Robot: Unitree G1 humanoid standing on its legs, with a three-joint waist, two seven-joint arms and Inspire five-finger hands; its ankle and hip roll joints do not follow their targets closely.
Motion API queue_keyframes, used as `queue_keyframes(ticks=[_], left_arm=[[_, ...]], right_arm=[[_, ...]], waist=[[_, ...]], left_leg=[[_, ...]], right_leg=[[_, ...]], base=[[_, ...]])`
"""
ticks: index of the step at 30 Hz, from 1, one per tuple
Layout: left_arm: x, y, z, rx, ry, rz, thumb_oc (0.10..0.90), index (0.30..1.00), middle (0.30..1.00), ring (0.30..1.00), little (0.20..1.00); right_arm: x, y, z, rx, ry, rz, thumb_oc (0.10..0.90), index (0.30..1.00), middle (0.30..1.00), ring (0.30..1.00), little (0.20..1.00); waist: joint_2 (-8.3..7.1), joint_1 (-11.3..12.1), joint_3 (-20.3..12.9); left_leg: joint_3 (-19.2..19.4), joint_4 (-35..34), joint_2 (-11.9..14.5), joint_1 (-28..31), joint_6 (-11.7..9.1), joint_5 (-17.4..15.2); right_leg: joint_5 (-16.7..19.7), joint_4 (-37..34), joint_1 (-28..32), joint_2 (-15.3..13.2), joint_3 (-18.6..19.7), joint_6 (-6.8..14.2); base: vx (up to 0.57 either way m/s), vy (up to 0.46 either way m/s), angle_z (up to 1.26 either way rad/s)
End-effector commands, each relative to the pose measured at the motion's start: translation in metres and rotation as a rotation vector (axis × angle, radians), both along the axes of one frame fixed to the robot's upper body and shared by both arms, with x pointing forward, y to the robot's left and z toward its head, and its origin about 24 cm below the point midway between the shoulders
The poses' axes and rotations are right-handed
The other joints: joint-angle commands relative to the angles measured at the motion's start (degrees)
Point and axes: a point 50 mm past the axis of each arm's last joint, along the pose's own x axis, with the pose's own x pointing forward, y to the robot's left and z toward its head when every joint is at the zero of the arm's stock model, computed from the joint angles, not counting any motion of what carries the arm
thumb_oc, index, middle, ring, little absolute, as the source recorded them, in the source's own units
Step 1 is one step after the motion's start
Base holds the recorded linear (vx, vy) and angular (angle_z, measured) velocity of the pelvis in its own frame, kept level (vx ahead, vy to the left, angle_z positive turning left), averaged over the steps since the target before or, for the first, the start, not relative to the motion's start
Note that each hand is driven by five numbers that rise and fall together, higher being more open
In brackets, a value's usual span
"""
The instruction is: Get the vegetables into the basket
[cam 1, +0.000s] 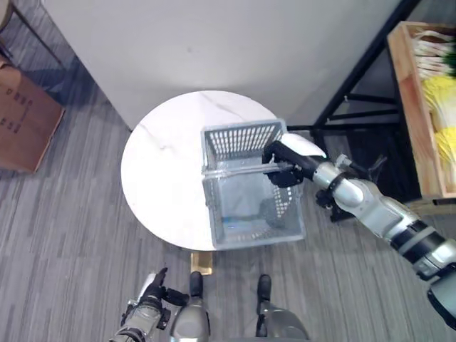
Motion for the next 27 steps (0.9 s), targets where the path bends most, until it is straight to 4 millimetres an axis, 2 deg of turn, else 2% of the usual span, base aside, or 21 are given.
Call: queue_keyframes(ticks=[1,6,8,9,10,13,14,16,20,25,27], left_arm=[[-0.046,0.015,-0.014,0.058,0.179,-0.031,0.900,1.000,1.000,1.000,1.000],[-0.056,0.018,-0.015,0.067,0.207,-0.027,0.900,1.000,1.000,1.000,1.000],[-0.062,0.018,-0.017,0.079,0.229,-0.045,0.900,1.000,1.000,1.000,1.000],[-0.062,0.018,-0.017,0.079,0.229,-0.046,0.900,1.000,1.000,1.000,1.000],[-0.067,0.017,-0.018,0.083,0.248,-0.061,0.900,1.000,1.000,1.000,1.000],[-0.071,0.015,-0.020,0.081,0.260,-0.073,0.900,1.000,1.000,1.000,1.000],[-0.073,0.014,-0.020,0.084,0.266,-0.081,0.900,1.000,1.000,1.000,1.000],[-0.073,0.013,-0.020,0.086,0.266,-0.089,0.900,1.000,1.000,1.000,1.000],[-0.074,0.014,-0.020,0.098,0.263,-0.068,0.900,1.000,1.000,1.000,1.000],[-0.071,0.018,-0.019,0.117,0.248,-0.047,0.900,1.000,1.000,1.000,1.000],[-0.067,0.020,-0.017,0.136,0.238,-0.065,0.900,1.000,1.000,1.000,1.000]], right_arm=[[-0.016,0.012,0.071,0.179,-0.261,0.167,0.400,0.300,0.300,0.300,0.300],[-0.034,-0.008,0.064,0.064,-0.305,0.120,0.400,0.300,0.300,0.300,0.300],[-0.044,-0.026,0.051,0.000,-0.304,0.055,0.400,0.300,0.300,0.300,0.300],[-0.044,-0.026,0.051,0.000,-0.304,0.054,0.400,0.300,0.300,0.300,0.300],[-0.052,-0.038,0.042,-0.030,-0.290,0.010,0.400,0.300,0.300,0.300,0.300],[-0.057,-0.048,0.031,-0.025,-0.263,-0.035,0.400,0.300,0.300,0.300,0.300],[-0.060,-0.056,0.021,-0.029,-0.247,-0.079,0.400,0.300,0.300,0.300,0.300],[-0.062,-0.063,0.017,-0.053,-0.257,-0.114,0.400,0.300,0.300,0.300,0.300],[-0.065,-0.071,0.003,-0.013,-0.246,-0.186,0.400,0.300,0.300,0.300,0.300],[-0.072,-0.083,-0.013,0.021,-0.211,-0.271,0.400,0.300,0.300,0.300,0.300],[-0.080,-0.092,-0.025,0.032,-0.189,-0.337,0.400,0.300,0.300,0.300,0.300]], waist=[[-3.12,-0.99,-5.85],[-2.59,-2.41,-6.90],[-2.16,-3.70,-7.56],[-2.17,-3.61,-7.56],[-1.88,-4.76,-7.98],[-1.61,-5.22,-8.42],[-1.46,-5.95,-8.51],[-1.48,-6.37,-8.56],[-1.97,-7.14,-8.20],[-3.00,-7.92,-6.60],[-3.74,-8.95,-5.60]], left_leg=[[0.12,0.02,0.94,3.24,-2.24,-1.33],[1.35,0.02,1.11,4.59,-2.11,-1.79],[2.20,0.02,1.11,5.68,-1.97,-2.21],[2.22,0.02,1.11,5.70,-1.97,-2.22],[3.02,0.02,1.02,6.30,-1.89,-2.47],[3.85,0.02,1.02,6.76,-1.86,-2.68],[4.46,0.02,0.87,7.07,-1.76,-2.78],[5.00,0.02,0.75,7.37,-1.64,-3.01],[6.71,0.40,0.21,8.44,-1.09,-3.81],[7.52,4.31,-0.74,7.38,-0.21,-5.83],[8.20,4.04,-1.82,7.01,0.56,-6.14]], right_leg=[[3.01,1.12,-1.77,-3.00,3.23,3.82],[3.46,0.92,-1.32,-3.00,4.15,4.10],[3.48,1.11,-1.04,-2.96,4.85,4.26],[3.48,1.11,-1.04,-2.96,4.88,4.26],[3.58,1.09,-0.95,-2.87,5.57,4.39],[3.68,1.04,-1.00,-2.91,6.07,4.55],[3.96,1.06,-1.21,-2.87,6.66,4.78],[4.01,1.20,-1.46,-2.86,7.07,4.95],[3.79,2.79,-2.21,-3.05,8.53,5.64],[3.99,5.85,-3.99,-3.71,10.10,6.48],[6.96,6.25,-5.38,-4.38,10.94,8.00]], base=[[0.00,-0.001,-0.16],[0.02,0.008,-0.20],[0.02,0.022,-0.18],[0.02,0.033,-0.20],[0.02,0.031,-0.22],[0.01,0.031,-0.26],[-0.01,0.027,-0.20],[-0.01,0.036,-0.14],[0.00,0.049,-0.23],[-0.05,0.077,-0.16],[-0.08,0.086,-0.10]])
